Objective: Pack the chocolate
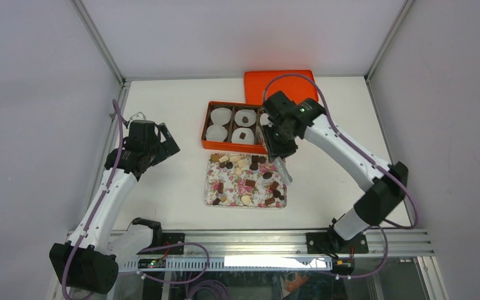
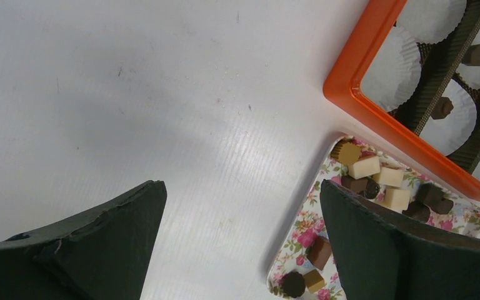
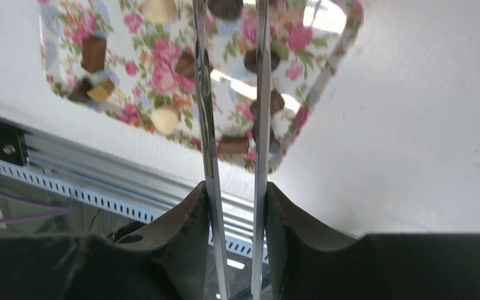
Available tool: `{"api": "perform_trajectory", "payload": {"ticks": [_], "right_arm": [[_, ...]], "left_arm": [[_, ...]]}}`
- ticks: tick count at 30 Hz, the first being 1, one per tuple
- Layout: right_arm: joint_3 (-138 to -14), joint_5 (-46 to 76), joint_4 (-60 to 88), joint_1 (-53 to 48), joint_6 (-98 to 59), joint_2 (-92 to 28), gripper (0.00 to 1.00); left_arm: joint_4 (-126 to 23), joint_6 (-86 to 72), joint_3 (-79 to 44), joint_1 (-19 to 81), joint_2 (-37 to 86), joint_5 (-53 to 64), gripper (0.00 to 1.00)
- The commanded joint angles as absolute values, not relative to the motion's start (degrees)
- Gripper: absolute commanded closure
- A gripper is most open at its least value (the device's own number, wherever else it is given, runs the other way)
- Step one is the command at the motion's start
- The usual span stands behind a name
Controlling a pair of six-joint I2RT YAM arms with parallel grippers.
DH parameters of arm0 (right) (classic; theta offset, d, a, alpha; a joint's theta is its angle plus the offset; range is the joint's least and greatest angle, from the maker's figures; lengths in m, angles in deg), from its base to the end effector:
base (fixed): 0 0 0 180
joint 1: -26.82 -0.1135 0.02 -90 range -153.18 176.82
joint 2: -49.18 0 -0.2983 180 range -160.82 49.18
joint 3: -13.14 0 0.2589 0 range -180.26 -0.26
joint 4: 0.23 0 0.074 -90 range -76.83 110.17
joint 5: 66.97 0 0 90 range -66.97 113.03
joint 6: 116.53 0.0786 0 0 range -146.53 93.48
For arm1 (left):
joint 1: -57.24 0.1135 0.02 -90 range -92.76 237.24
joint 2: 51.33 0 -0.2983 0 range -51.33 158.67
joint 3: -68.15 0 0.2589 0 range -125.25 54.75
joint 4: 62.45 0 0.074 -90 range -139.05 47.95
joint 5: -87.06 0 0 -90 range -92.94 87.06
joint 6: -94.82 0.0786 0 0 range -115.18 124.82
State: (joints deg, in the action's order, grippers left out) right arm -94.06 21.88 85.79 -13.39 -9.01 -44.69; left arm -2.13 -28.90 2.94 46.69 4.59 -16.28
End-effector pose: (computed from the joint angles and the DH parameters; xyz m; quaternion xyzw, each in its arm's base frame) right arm 0.2567 0.2191 0.3251 -0.1959 0.9689 0.0813 0.1270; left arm 0.2029 -0.0193 0.2854 -0.2260 0.9095 -0.0234 0.3481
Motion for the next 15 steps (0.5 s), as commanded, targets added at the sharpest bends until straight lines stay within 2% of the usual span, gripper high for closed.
{"api": "perform_trajectory", "payload": {"ticks": [1, 6, 15], "right_arm": [[-82.62, 21.26, 84.62, -14.36, -4.50, -36.08, 0.64], [-72.82, 18.96, 81.04, -15.64, -1.15, -35.08, 0.64], [-71.93, 21.41, 77.97, -16.96, -1.91, -40.90, 0.63]], "left_arm": [[-3.79, -29.01, 1.10, 46.41, 5.77, -14.84, 0.01], [-3.87, -28.67, 1.16, 46.37, 7.14, -13.01, 0.01], [-3.87, -29.19, 2.40, 46.39, 5.99, -13.66, 0.01]]}}
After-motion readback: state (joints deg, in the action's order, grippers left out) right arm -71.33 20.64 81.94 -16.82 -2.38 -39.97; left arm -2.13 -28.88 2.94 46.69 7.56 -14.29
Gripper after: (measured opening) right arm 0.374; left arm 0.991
